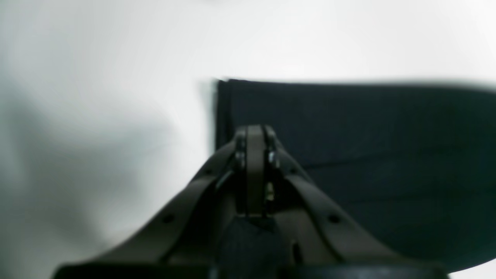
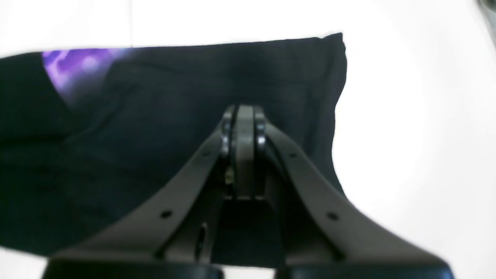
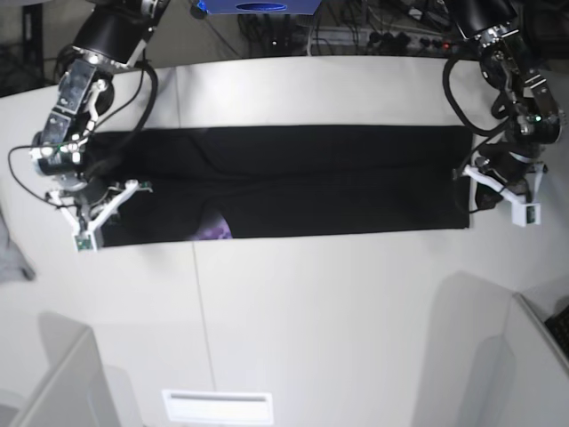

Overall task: Fold the T-shirt properly
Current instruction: 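Grasp the folded strip's ends with both grippers and pull it flat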

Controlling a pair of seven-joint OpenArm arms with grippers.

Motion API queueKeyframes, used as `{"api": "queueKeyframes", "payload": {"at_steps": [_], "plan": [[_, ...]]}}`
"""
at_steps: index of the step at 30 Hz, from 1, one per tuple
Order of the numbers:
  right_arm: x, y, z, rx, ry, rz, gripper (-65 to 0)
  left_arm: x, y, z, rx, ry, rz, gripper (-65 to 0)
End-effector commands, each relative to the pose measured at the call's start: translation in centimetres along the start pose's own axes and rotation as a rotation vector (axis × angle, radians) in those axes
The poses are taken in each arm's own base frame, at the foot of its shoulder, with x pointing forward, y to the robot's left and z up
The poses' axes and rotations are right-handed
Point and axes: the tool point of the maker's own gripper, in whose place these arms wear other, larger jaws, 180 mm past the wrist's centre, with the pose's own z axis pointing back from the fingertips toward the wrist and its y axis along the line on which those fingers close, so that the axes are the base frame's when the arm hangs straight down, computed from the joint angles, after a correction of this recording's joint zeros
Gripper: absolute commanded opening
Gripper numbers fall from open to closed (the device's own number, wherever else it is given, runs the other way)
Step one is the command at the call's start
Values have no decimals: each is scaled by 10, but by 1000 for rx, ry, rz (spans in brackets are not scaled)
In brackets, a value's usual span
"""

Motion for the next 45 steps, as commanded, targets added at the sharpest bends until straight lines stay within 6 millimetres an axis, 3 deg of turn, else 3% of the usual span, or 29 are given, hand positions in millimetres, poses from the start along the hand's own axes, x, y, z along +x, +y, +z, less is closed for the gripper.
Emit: {"api": "queueKeyframes", "payload": {"at_steps": [1, 6, 11, 12, 17, 19, 25, 27, 31, 37, 45], "plan": [[20, 4, 10, 3, -67, 45, -650, 22, -1, 11, -31, -73, 11, -650], [19, 38, 28, 50, -89, 136, -650, 16, 13, 30, -45, -78, 78, -650], [7, 49, 26, 78, -62, 148, -650, 2, 20, 33, -29, -37, 70, -650], [6, 49, 26, 78, -59, 148, -650, 1, 20, 33, -29, -35, 70, -617], [2, 50, 26, 79, -52, 148, -650, -8, 20, 33, -31, -10, 75, -132], [0, 50, 25, 81, -40, 146, -650, -14, 24, 29, -30, 5, 95, 0], [-7, 50, 21, 88, -18, 140, -650, -40, 40, 4, -40, 84, 190, 0], [-7, 50, 21, 88, -18, 140, -650, -49, 32, -5, -76, 123, 170, 0], [-7, 50, 21, 88, -18, 140, -650, -46, 7, -18, -137, 83, 120, 0], [-7, 50, 21, 88, -16, 140, -650, -77, 15, -32, -107, 158, 156, 0], [-7, 50, 21, 88, -16, 140, -650, -77, 15, -35, -101, 165, 141, 0]]}}
